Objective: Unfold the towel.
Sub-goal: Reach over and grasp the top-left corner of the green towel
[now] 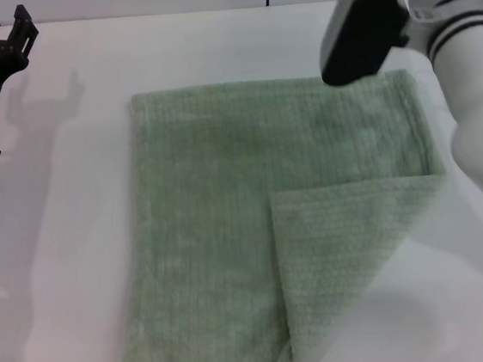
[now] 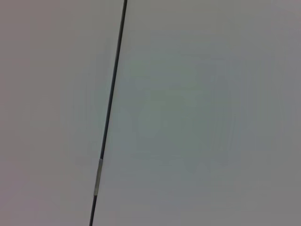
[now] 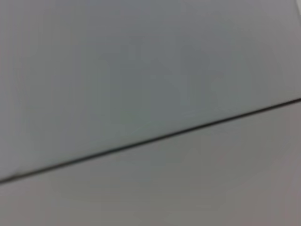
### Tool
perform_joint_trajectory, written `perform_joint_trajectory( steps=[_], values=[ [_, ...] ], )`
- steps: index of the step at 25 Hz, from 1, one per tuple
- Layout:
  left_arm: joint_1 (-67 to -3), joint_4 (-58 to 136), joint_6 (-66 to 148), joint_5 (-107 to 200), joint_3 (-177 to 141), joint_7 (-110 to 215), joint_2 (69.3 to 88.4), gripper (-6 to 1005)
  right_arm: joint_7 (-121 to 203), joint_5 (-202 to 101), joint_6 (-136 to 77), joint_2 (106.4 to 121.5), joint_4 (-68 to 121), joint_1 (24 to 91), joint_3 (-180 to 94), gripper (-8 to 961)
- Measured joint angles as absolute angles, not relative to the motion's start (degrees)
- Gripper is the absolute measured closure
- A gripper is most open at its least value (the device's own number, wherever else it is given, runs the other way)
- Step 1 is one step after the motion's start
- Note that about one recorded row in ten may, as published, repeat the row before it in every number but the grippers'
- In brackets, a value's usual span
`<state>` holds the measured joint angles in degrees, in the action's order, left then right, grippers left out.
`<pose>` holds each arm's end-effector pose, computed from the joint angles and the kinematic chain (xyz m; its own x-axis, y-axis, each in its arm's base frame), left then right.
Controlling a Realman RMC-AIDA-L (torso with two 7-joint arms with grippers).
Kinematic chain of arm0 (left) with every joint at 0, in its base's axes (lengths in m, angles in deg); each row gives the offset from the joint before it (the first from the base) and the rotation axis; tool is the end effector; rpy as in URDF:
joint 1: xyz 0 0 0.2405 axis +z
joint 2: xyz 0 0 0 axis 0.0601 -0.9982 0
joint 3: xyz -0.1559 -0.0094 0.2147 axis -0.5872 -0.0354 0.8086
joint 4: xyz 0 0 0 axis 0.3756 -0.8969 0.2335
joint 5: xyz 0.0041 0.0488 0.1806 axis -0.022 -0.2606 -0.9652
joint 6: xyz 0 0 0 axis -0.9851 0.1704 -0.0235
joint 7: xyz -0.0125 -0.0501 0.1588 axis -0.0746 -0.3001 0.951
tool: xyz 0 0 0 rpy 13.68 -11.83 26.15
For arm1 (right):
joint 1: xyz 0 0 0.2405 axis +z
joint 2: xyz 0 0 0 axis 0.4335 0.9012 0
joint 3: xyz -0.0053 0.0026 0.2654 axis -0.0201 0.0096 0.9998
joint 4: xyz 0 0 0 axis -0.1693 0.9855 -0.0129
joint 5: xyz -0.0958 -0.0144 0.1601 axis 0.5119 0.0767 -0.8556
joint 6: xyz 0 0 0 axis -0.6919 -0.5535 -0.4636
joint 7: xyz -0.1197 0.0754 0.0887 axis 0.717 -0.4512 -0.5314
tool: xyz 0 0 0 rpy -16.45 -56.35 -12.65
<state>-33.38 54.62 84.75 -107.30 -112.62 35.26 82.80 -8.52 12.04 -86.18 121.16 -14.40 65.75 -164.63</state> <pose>-0.3087 0.4010 0.0178 0.6126 0.0016 0.7904 0.7890 -0.0619 -0.6113 0.1767 0.4406 -0.0301 0.8533 -0.0468 0.5194 0.5186 -0.0279 -0.8545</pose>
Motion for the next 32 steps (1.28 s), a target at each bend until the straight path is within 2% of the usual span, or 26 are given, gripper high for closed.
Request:
perform_joint_trajectory(
  steps=[3,5,9,19,32],
  values=[
    [-33.3,54.64,84.75,-107.24,-112.23,34.96,82.78,224,0.74,-3.95,-92.54,121.15,-18.66,68.48,-164.91,202],
    [-33.28,54.66,84.75,-107.25,-112.23,34.94,82.78,226,5.17,-19.47,-100.68,121.15,-18.79,73.97,-164.83,202],
    [-33.23,54.66,84.75,-107.26,-112.23,34.94,82.77,230,5.27,-33.75,-103.98,121.09,-17.43,78.86,-160.77,202],
    [-33.11,54.5,85.05,-107.3,-112.25,34.9,82.63,241,5.67,-47.63,-85.01,120.73,-17.94,77.66,-144.53,203],
    [-32.98,54.37,85.1,-107.25,-112.25,34.9,82.52,254,15.01,-64.35,-63.12,120.47,-13.54,75.91,-136.68,208]
  ],
)
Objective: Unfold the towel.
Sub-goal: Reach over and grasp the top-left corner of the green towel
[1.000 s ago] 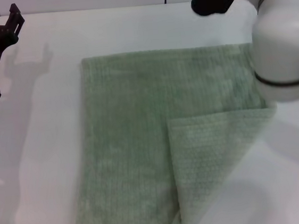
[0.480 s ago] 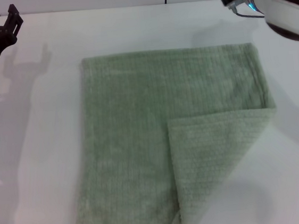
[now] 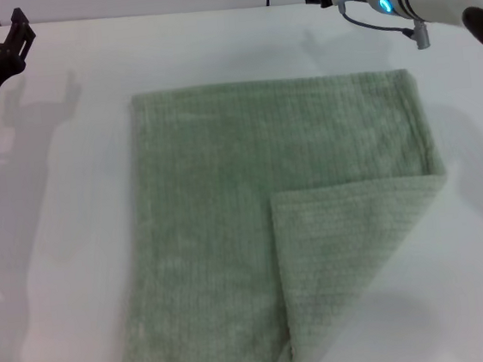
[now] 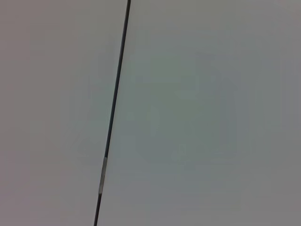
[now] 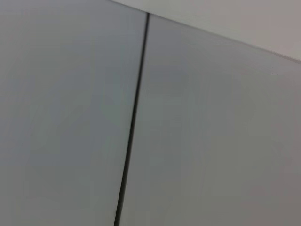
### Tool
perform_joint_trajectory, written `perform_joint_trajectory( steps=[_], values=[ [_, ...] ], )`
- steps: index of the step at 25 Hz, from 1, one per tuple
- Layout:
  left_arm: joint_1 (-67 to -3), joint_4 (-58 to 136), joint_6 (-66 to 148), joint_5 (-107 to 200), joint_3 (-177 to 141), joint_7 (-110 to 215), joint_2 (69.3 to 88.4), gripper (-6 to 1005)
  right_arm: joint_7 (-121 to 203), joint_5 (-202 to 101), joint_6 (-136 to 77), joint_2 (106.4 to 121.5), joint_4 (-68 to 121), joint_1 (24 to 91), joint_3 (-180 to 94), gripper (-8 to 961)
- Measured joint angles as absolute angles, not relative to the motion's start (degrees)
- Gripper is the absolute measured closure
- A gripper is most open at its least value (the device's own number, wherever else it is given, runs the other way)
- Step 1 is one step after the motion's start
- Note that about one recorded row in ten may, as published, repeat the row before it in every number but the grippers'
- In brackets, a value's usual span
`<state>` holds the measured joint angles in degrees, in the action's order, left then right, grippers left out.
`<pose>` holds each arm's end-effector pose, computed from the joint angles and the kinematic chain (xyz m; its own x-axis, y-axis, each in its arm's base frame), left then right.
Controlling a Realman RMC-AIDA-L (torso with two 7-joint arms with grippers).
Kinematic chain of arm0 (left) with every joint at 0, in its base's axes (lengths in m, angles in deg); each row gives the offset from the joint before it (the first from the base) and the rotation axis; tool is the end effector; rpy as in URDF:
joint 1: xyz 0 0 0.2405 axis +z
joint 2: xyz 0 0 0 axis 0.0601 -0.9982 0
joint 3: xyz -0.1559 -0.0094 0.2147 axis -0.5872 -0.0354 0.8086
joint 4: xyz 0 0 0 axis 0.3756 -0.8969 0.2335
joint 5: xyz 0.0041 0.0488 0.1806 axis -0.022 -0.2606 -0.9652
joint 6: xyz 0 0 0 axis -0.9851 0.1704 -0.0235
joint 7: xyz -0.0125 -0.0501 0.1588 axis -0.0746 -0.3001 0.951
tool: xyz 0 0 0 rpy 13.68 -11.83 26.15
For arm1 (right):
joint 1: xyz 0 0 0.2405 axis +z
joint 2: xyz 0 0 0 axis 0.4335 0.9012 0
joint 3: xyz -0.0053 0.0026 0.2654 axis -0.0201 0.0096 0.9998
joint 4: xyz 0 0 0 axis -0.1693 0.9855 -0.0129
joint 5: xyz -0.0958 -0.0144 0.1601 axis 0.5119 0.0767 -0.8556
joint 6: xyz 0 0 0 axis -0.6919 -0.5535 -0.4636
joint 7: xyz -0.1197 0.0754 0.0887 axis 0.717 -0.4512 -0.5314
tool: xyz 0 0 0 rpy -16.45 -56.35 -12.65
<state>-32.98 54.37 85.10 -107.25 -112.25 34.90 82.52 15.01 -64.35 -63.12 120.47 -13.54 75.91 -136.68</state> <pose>-0.3122 0.3987 0.0193 0.6133 0.0041 0.7898 0.7886 -0.0596 -0.6120 0.1636 0.4767 -0.0626 0.7638 -0.5053 -0.4016 -0.5862 -0.2830 -0.7591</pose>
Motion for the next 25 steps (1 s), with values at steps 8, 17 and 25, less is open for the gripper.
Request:
perform_joint_trajectory(
  steps=[8,17,25],
  values=[
    [-32.97,54.3,85.1,-107.09,-112.25,34.9,82.52,263,26.11,-76.82,-49.23,120.48,-9.72,74.96,-136.0,207],
    [-32.97,54.07,84.84,-107.19,-112.2,34.88,82.75,272,25.97,-78.23,-21.55,120.9,-6.04,69.27,-141.7,207],
    [-32.84,54.4,85.04,-107.04,-107.26,33.32,82.88,281,24.42,-78.23,2.44,121.03,6.75,68.62,-144.6,207]
  ],
)
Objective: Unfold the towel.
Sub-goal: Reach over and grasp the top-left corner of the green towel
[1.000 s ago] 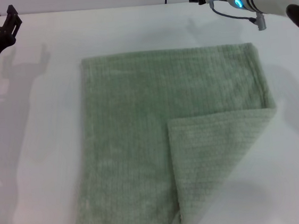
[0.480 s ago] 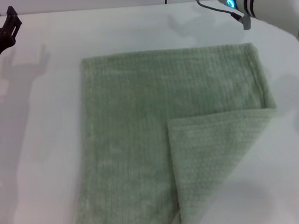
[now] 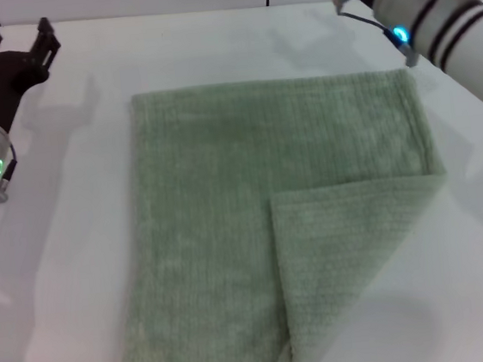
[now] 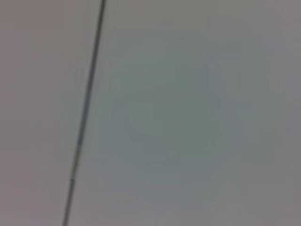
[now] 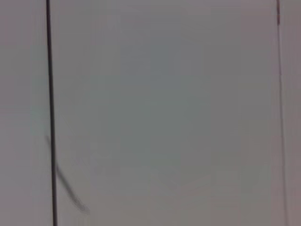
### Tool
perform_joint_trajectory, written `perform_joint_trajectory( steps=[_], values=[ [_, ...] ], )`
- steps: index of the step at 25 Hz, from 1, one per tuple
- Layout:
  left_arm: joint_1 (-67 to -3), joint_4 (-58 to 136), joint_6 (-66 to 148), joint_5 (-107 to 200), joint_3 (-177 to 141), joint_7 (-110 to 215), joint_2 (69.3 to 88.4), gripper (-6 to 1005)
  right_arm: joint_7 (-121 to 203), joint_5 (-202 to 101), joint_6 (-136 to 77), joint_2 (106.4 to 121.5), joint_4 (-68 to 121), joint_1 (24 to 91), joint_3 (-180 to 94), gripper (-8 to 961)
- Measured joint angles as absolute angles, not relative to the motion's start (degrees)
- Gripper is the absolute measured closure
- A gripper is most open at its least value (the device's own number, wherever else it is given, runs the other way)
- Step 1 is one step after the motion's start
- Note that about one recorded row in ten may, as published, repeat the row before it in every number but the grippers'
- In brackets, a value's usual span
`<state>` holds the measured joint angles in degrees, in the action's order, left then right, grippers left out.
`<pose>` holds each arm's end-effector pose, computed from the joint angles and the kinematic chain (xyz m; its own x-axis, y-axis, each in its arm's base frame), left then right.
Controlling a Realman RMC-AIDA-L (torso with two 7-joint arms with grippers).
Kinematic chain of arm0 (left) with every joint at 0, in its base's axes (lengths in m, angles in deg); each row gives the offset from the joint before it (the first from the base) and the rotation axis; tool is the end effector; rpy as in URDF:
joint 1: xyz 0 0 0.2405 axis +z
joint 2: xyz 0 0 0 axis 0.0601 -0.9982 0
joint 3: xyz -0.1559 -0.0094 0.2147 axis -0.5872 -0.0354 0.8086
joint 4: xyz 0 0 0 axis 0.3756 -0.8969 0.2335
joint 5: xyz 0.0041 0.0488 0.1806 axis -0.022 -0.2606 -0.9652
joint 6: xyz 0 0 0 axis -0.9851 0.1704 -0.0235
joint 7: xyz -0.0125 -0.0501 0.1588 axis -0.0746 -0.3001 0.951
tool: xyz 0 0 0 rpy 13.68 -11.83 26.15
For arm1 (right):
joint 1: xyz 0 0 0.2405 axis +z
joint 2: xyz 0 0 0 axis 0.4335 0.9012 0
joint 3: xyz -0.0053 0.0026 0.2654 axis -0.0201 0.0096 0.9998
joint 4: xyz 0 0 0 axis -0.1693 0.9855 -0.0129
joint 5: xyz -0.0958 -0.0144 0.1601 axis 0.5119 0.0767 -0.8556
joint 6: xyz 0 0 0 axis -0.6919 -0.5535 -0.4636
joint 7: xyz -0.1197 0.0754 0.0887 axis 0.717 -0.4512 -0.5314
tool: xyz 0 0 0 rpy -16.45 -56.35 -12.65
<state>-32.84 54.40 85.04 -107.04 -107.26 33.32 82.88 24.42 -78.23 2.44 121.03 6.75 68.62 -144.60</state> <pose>-0.3042 0.3949 0.0019 0.6159 0.0372 0.7870 0.7838 -0.1296 -0.6073 0.1593 0.4452 -0.0563 0.7058 0.0151 -0.7082 -0.6035 -0.5107 -0.6124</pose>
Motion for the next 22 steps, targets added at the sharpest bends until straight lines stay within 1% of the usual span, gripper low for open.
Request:
perform_joint_trajectory(
  steps=[2,4,6,7,8,14,18,21,22],
  values=[
    [-32.81,54.61,85.06,-106.98,-105.46,32.83,82.92,283,25.74,-78.17,11.41,121.09,11.68,68.01,-144.63,208],
    [-32.78,54.69,85.1,-106.96,-104.16,32.26,82.94,285,26.6,-78.17,13.69,121.11,12.63,67.4,-144.55,208],
    [-32.74,54.81,85.15,-106.95,-102.51,31.5,82.95,287,30.46,-78.22,18.51,121.15,12.81,64.66,-144.17,208],
    [-32.73,54.89,85.17,-106.95,-100.94,30.91,82.97,288,34.93,-78.88,22.2,121.16,11.93,61.55,-143.67,208],
    [-32.73,54.89,85.17,-106.95,-100.94,30.91,82.97,289,34.93,-78.88,22.2,121.16,11.93,61.55,-143.67,208],
    [-32.56,55.35,85.25,-107.06,-97.55,30.71,83.01,296,40.61,-86.32,27.09,121.06,11.65,56.4,-143.07,208],
    [-32.73,55.53,85.12,-107.11,-95.96,30.45,82.93,300,40.92,-87.32,28.36,120.88,13.85,55.45,-141.26,208],
    [-33.49,57.08,81.15,-107.22,-93.56,30.33,82.86,497,40.98,-87.35,28.6,120.84,14.81,55.42,-140.62,208],
    [-33.49,57.08,81.15,-107.22,-93.56,30.33,82.86,531,40.98,-87.36,28.61,120.84,14.9,55.4,-140.56,208]
  ],
)
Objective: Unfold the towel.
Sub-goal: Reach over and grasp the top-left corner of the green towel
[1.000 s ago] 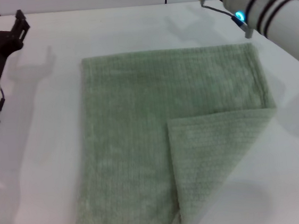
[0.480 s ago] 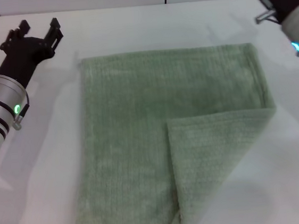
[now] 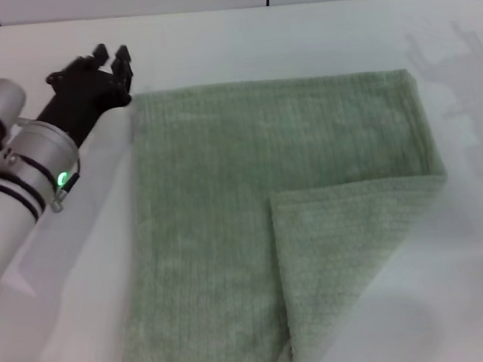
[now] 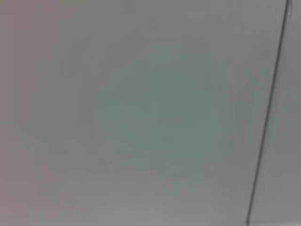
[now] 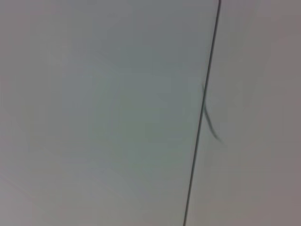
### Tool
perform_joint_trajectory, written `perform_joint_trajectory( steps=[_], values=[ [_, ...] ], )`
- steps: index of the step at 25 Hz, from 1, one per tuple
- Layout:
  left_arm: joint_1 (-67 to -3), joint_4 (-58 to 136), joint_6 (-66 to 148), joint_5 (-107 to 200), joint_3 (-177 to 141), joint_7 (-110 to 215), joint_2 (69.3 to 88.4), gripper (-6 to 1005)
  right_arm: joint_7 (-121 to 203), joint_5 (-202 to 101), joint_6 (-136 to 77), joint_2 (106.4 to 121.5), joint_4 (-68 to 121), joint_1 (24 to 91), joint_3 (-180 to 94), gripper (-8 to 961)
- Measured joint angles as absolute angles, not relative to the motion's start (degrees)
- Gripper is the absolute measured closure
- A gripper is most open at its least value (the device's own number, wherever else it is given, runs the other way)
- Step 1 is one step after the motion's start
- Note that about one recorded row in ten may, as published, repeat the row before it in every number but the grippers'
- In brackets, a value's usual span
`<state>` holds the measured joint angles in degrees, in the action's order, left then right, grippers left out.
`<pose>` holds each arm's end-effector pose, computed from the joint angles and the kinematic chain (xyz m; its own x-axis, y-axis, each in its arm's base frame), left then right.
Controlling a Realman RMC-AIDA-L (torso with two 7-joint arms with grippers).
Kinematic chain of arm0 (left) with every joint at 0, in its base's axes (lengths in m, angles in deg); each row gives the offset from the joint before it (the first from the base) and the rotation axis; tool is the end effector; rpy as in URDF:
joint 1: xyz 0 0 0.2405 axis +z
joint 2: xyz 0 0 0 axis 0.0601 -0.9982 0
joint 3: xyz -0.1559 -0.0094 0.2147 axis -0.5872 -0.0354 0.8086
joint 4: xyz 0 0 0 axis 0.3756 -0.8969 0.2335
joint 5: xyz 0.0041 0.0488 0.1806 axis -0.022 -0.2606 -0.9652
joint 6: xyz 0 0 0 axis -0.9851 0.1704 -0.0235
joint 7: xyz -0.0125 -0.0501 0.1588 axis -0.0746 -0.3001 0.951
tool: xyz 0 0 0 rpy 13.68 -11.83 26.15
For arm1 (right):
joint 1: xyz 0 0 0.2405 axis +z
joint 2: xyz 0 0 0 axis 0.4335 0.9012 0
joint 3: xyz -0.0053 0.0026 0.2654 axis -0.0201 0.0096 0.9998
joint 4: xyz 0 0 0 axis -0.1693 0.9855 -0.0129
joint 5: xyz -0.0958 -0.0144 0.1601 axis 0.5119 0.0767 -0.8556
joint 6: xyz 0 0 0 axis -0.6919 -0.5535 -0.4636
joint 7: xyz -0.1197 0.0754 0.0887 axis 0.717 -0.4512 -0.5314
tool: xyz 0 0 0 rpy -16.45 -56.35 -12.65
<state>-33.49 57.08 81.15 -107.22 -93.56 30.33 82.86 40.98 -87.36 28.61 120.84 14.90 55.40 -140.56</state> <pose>-0.2773 0.3897 -0.0432 0.6643 0.1325 0.7356 0.7290 -0.3321 -0.5985 0.2535 0.3882 0.0102 0.7366 0.2574 -0.6255 -0.5927 -0.1999 -0.7802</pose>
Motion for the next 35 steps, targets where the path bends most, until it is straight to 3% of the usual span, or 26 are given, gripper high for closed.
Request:
perform_joint_trajectory(
  steps=[5,8,13,35],
  values=[
    [-35.45,59.15,72.39,-107.31,-90.03,30.23,82.61,703,41.04,-87.36,28.69,120.82,15.2,55.15,-140.63,208],
    [-35.83,59.23,70.85,-107.3,-89.72,30.23,82.61,878,41.05,-87.33,28.54,120.83,15.22,55.01,-140.93,207],
    [-37.44,59.26,65.08,-107.29,-88.4,27.91,82.54,1001,41.08,-87.01,27.97,120.92,15.24,55.0,-141.3,207],
    [-38.46,58.94,58.62,-107.3,-87.19,27.87,82.67,1001,41.13,-86.9,26.53,121.07,14.83,55.31,-143.98,208]
  ],
)
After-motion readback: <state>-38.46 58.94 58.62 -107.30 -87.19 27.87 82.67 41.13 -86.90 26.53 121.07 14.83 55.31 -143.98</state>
